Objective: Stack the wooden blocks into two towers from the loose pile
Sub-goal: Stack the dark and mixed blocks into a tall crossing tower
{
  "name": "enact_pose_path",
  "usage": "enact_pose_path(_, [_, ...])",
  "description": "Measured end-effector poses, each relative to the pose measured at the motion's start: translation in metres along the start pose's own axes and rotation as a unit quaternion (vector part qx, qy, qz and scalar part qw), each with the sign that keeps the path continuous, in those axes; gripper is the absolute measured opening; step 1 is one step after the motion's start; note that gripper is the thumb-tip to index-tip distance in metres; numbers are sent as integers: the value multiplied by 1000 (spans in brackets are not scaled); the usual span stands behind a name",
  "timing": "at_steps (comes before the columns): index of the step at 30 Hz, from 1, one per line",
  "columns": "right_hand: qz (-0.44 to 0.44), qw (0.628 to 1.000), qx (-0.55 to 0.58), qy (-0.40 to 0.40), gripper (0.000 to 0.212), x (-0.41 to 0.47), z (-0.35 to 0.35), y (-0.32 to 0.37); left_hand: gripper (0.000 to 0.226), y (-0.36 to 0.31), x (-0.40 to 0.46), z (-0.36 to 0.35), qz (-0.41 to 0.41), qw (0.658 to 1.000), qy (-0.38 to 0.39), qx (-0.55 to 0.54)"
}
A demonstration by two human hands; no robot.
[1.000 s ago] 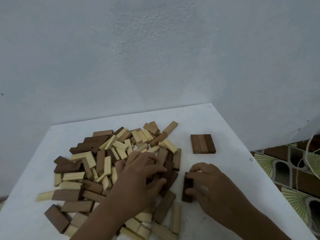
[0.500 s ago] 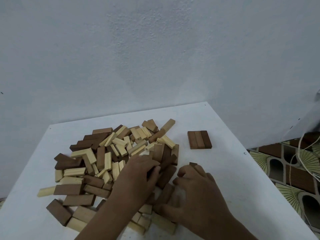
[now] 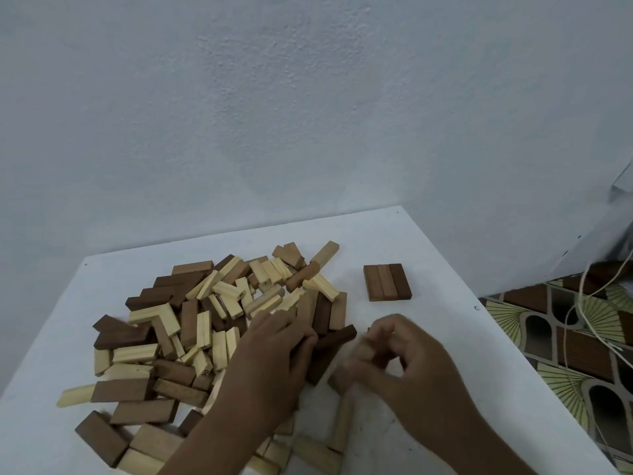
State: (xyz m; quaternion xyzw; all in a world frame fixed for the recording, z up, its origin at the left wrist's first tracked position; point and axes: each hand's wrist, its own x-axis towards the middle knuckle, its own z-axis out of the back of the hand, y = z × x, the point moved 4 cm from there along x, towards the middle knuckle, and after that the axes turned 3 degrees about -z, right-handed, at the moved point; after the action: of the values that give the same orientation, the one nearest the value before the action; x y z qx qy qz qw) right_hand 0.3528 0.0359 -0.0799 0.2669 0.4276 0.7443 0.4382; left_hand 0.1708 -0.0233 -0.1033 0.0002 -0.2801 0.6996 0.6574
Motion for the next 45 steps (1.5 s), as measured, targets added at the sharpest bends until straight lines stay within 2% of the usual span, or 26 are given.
enact_pose_path(4, [-23, 995, -43, -86, 15, 14, 37, -33, 29, -13, 2, -1, -23, 1000, 12, 17])
enact_pose_path(7, [-49, 987, -122, -91, 14, 21, 45, -60, 34, -20, 5, -8, -16, 998, 39, 37])
enact_pose_path(8, [-52, 987, -132, -82, 21, 22, 43, -65, 36, -23, 6, -11, -14, 998, 49, 49])
enact_pose_path(9, [-57, 987, -132, -68, 37, 22, 40, -70, 37, -25, 7, -14, -14, 997, 57, 59])
enact_pose_path(11, [-46, 988, -125, -81, 77, 22, 36, -75, 36, -31, 10, -18, -22, 995, 65, 66])
enact_pose_path(12, [-33, 984, -147, -92, 79, 23, 34, -74, 35, -33, 12, -19, -27, 995, 67, 70])
enact_pose_path(15, [16, 984, -146, -103, 63, 19, 31, -65, 33, -42, 17, -20, -43, 992, 73, 93])
enact_pose_path(18, [75, 986, -132, -76, 42, 14, 31, -59, 31, -46, 20, -22, -53, 991, 86, 83])
enact_pose_path(22, [27, 991, -132, 17, 66, 15, 32, -62, 30, -44, 22, -28, -53, 991, 120, 35])
enact_pose_path(25, [18, 988, -133, 77, 69, 15, 34, -60, 32, -45, 27, -29, -66, 986, 148, 35])
enact_pose_path(29, [43, 980, -169, 92, 68, 16, 34, -54, 39, -51, 36, -27, -70, 975, 207, 41])
enact_pose_path(32, [58, 974, -197, 98, 64, 18, 29, -52, 63, -53, 40, -28, -89, 969, 228, 36])
enact_pose_path(35, [72, 973, -200, 86, 57, 21, 28, -53, 73, -51, 41, -29, -100, 965, 240, 40])
enact_pose_path(37, [75, 974, -197, 83, 54, 21, 29, -54, 69, -50, 40, -27, -115, 961, 249, 43])
enact_pose_path(41, [83, 972, -202, 89, 54, 20, 30, -52, 32, -50, 41, -18, -104, 958, 266, 2])
enact_pose_path(45, [84, 970, -205, 96, 56, 22, 29, -52, 29, -44, 43, -20, -102, 960, 259, -20])
